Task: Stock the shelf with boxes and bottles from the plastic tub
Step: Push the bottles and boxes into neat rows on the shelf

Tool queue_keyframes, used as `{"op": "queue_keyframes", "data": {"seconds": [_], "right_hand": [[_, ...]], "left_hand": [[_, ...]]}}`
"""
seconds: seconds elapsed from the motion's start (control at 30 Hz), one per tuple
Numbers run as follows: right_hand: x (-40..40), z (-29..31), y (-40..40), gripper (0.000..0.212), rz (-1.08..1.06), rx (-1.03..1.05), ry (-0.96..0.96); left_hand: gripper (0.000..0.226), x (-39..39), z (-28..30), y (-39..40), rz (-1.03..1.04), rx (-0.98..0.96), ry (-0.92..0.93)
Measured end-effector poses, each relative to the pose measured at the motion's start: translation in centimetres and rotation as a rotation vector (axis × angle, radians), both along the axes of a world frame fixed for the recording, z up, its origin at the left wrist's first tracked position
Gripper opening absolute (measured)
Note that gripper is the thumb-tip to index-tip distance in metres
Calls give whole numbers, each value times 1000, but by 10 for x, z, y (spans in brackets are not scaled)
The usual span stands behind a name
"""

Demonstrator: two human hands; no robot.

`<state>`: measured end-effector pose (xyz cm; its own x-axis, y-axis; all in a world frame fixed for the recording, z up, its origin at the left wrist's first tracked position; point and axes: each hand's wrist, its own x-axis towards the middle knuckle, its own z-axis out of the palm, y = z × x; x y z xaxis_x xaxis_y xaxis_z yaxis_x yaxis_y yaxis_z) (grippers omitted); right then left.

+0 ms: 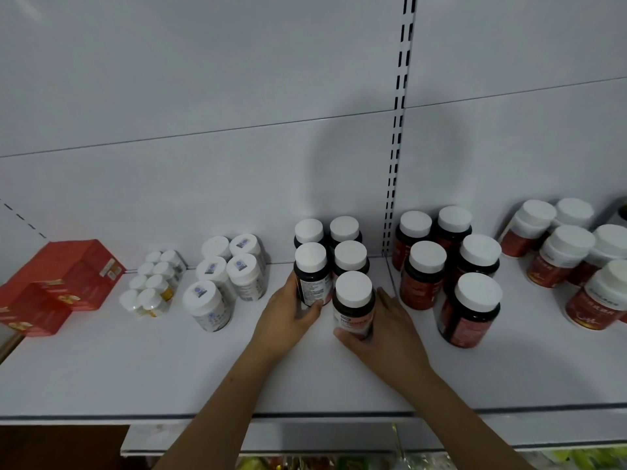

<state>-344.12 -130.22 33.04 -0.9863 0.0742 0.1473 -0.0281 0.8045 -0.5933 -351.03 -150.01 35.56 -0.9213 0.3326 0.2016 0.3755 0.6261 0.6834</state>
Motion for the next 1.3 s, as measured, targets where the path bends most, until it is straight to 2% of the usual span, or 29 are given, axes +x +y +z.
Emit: {"op": "queue_keyframes", "data": {"seconds": [0.2,0.33,0.43,0.53,0.63,0.77,0.83,0.93,1.03,1.13,1.2,1.3], "right_hand": [[5,-2,-1,106,-21,31,23],[8,2,-1,104,-20,4,9],[21,3,3,104,13,-20,-20],[47,3,6,86,-22,-35,-36],[75,9,10,57,-156,-108,48],[117,29,22,28,-356,-131,88],[134,42,33,20,-446,-84,111],[148,51,58,21,-567,8,67],[152,56,89,29,-644,-25,79],[141,60,121,36,-648,-82,130],[123,60,141,45,-596,-106,138],[88,56,161,66,-437,-118,84]], "left_hand": [[62,-1,0,1,2,40,-5],[61,-3,-3,0,-26,136,-13],[69,5,-5,-4,-21,226,-56],[66,26,-7,-11,140,339,-105],[43,48,2,-14,179,353,107],[19,79,36,15,-5,309,312],[18,93,52,41,-154,331,317],[20,107,60,82,-343,393,226],[34,114,54,120,-368,378,169],[75,117,42,151,-208,316,114],[103,116,34,170,-120,261,78],[125,107,17,194,-27,169,44]]}}
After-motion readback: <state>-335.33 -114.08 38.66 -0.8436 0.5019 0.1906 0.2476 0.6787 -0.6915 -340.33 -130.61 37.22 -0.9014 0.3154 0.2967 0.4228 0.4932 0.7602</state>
